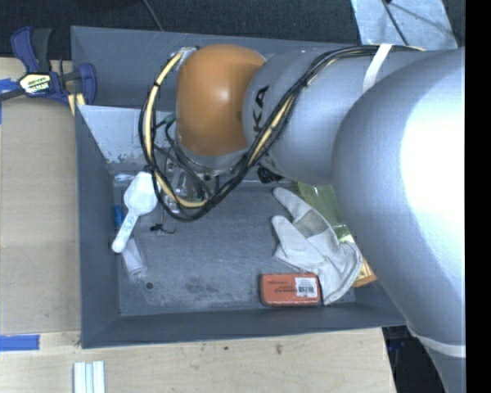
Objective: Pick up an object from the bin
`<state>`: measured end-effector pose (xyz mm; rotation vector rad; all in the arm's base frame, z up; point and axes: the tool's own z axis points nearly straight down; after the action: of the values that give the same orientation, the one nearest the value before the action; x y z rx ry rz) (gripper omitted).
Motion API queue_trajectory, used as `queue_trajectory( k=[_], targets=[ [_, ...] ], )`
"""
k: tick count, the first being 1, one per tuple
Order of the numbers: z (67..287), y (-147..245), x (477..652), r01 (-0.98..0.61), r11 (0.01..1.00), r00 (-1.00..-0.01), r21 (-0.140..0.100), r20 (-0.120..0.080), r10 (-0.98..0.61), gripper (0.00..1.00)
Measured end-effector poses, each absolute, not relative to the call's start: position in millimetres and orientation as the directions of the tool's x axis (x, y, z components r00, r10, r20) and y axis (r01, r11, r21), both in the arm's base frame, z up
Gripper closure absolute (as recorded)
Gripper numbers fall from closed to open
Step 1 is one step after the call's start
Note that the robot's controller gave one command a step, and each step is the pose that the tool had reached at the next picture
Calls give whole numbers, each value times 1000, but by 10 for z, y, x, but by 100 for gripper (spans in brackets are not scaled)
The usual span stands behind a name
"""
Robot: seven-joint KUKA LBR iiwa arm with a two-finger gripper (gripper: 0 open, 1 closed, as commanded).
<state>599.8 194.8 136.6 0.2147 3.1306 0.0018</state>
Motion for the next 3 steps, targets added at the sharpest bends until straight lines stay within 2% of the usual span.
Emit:
queue_trajectory(
  k=[1,2,3],
  targets=[
    [1875,1950,5860,-55,998,-998,-1,4,-55,0],
    [2576,1926,5824,-21,1000,-1000,0,-1,-21,0],
    [2362,2046,6041,-114,993,-993,3,-18,-114,0]
  ],
)
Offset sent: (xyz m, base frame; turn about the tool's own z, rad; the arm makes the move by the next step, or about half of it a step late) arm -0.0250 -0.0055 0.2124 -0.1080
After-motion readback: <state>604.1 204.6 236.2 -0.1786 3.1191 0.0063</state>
